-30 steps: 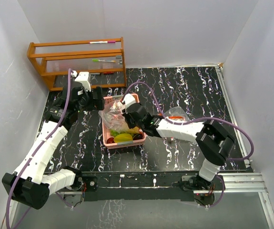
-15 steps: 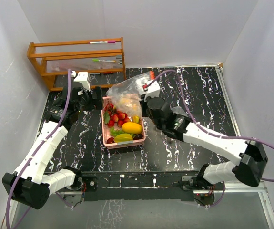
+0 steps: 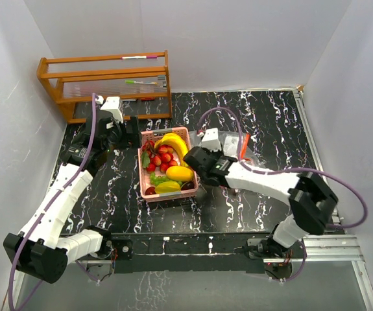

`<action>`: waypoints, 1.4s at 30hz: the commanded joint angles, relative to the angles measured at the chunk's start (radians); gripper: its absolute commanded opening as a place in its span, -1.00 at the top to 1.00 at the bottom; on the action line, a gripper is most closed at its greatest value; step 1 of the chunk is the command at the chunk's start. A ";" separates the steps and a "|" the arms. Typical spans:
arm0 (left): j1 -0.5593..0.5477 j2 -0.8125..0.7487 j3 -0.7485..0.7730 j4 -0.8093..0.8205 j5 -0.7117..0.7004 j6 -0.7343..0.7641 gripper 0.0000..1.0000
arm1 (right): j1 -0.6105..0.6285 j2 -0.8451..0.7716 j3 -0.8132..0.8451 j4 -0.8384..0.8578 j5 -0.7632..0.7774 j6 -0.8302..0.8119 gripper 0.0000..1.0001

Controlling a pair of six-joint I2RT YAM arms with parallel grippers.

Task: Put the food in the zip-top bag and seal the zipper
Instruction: Place the zipper food storage bag at the center of the board, then pick up the zipper food storage bag at the center of the board.

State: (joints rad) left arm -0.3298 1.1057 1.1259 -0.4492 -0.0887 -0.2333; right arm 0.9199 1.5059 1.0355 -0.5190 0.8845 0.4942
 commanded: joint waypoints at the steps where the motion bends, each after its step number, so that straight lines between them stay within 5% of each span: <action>1: -0.003 -0.018 0.018 0.000 0.022 -0.002 -0.95 | 0.000 0.077 0.087 -0.173 0.021 0.187 -0.20; 3: -0.003 -0.016 0.016 -0.002 0.026 0.001 -0.95 | 0.005 0.070 0.084 -0.171 -0.005 0.194 -0.53; 5: -0.003 -0.013 0.016 -0.002 0.026 0.004 -0.95 | 0.007 0.013 0.069 -0.144 -0.031 0.176 -0.65; 15: -0.003 0.009 0.018 0.021 0.054 0.005 -0.95 | -0.040 -0.231 -0.014 -0.047 -0.110 0.106 -0.64; 23: -0.003 0.016 0.017 0.024 0.086 -0.001 -0.95 | -0.323 -0.411 -0.182 0.056 -0.290 0.103 -0.49; 32: -0.003 0.021 0.004 0.029 0.110 -0.008 -0.95 | -0.467 -0.509 -0.235 0.091 -0.309 -0.018 -0.53; 42: -0.003 0.030 -0.018 0.037 0.136 -0.002 -0.95 | -0.720 -0.561 -0.357 0.242 -0.680 -0.112 -0.73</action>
State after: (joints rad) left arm -0.3298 1.1370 1.1225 -0.4221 0.0189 -0.2359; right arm 0.2680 1.0027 0.7174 -0.4061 0.4000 0.4240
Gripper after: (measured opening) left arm 0.972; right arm 0.863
